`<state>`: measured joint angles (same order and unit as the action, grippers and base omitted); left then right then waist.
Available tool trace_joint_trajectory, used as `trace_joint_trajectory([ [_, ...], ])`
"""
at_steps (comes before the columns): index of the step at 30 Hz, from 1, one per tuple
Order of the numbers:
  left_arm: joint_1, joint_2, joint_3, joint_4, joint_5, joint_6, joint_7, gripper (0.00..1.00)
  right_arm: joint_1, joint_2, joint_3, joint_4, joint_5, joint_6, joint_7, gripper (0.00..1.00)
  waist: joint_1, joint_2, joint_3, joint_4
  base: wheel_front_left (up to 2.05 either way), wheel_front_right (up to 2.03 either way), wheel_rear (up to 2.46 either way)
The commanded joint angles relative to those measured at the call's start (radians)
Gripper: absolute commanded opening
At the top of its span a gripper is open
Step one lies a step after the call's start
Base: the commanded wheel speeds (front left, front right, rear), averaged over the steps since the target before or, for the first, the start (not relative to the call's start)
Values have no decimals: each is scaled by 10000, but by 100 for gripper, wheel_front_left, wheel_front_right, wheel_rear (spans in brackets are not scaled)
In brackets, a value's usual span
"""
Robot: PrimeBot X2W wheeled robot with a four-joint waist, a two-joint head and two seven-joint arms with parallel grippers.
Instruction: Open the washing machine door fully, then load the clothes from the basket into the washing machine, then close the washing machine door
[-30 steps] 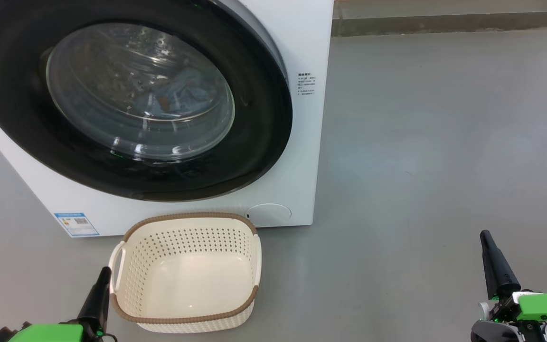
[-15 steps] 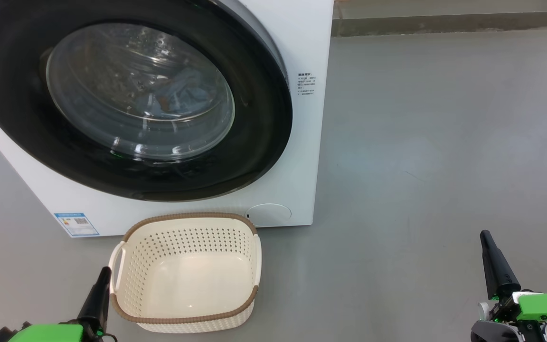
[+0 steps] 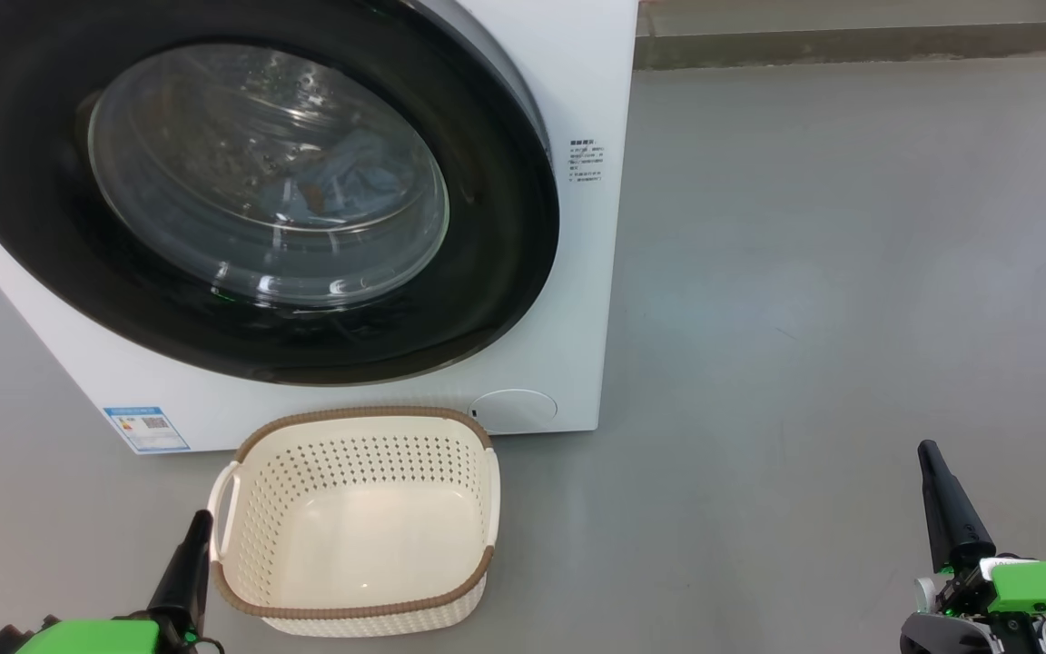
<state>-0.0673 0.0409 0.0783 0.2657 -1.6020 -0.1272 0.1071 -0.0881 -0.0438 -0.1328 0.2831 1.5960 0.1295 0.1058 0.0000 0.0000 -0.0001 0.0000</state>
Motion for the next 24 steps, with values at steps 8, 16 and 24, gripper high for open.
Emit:
trace_joint_trajectory([
  [8, -481, 106, 357, -190, -66, 8, 58, 0, -291, -64, 169, -309, 109, 12, 87, 0, 0, 0, 0, 0, 0, 0, 0],
  [16, -481, 105, 357, -190, -65, 8, 58, 0, -291, -64, 169, -309, 109, 12, 87, 0, 0, 0, 0, 0, 0, 0, 0],
  [24, -481, 104, 358, -190, -64, 8, 59, 0, -291, -64, 169, -309, 109, 12, 87, 0, 0, 0, 0, 0, 0, 0, 0],
])
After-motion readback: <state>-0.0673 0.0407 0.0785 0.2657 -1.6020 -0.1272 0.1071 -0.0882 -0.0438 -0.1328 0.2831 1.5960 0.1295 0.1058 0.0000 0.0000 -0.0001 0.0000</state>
